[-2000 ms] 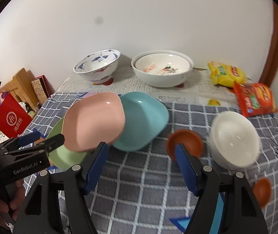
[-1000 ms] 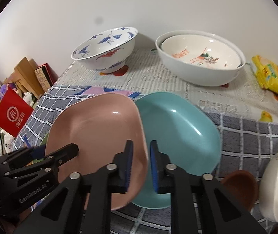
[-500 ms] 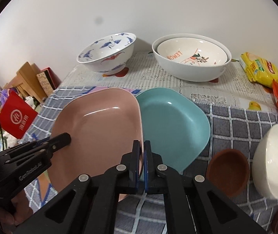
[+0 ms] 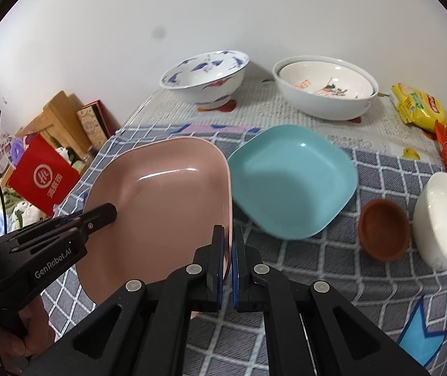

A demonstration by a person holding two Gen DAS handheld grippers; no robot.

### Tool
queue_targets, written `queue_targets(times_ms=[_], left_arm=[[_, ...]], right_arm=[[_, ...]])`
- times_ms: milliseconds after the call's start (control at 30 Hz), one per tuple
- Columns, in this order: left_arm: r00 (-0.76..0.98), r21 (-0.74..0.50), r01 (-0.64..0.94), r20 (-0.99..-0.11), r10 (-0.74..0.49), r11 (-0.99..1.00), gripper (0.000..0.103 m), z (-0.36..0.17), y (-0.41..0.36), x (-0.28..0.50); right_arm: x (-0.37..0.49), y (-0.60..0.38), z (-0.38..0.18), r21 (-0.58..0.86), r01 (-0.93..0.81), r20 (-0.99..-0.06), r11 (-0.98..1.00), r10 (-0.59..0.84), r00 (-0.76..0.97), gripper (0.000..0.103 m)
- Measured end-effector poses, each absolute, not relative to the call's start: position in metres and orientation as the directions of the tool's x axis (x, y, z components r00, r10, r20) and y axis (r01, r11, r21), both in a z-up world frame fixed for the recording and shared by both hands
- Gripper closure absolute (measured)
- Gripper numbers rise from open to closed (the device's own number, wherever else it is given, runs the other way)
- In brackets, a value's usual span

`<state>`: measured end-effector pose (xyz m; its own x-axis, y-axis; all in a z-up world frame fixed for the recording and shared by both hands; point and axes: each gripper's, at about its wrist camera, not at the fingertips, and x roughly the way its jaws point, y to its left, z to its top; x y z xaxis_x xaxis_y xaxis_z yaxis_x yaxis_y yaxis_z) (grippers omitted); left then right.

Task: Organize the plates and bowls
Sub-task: 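Grasp the pink plate rim with both grippers and lift it, then lower the pink plate onto the green plate and open both grippers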

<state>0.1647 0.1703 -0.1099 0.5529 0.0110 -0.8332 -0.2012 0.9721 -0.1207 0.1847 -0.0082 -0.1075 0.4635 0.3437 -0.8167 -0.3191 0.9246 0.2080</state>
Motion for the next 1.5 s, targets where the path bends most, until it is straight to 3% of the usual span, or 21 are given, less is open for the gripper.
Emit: queue_targets(times_ms=[367,933,1500], left_arm=[[0.529,-0.109,-0.237,-0.848,0.034,0.965,0.092,-0.123,0.195,0.148],[0.516,-0.091,-0.233,-0.856,0.044,0.968,0.092,-0.140,0.203,0.186],[0.537,-0.107,-0.210,-0.843,0.023,0.972,0.092,-0.145,0.204,0.226]], right_arm=[[0.166,0.021,-0.125,0.214,-0.346,-0.842,0.914,0.352,0.410,0.098],[0.190,0.032,-0.145,0.214,-0.331,-0.857,0.919,0.339,0.387,0.096],[0.204,0.033,-0.150,0.216,-0.366,-0.861,0.905,0.353,0.365,0.087]])
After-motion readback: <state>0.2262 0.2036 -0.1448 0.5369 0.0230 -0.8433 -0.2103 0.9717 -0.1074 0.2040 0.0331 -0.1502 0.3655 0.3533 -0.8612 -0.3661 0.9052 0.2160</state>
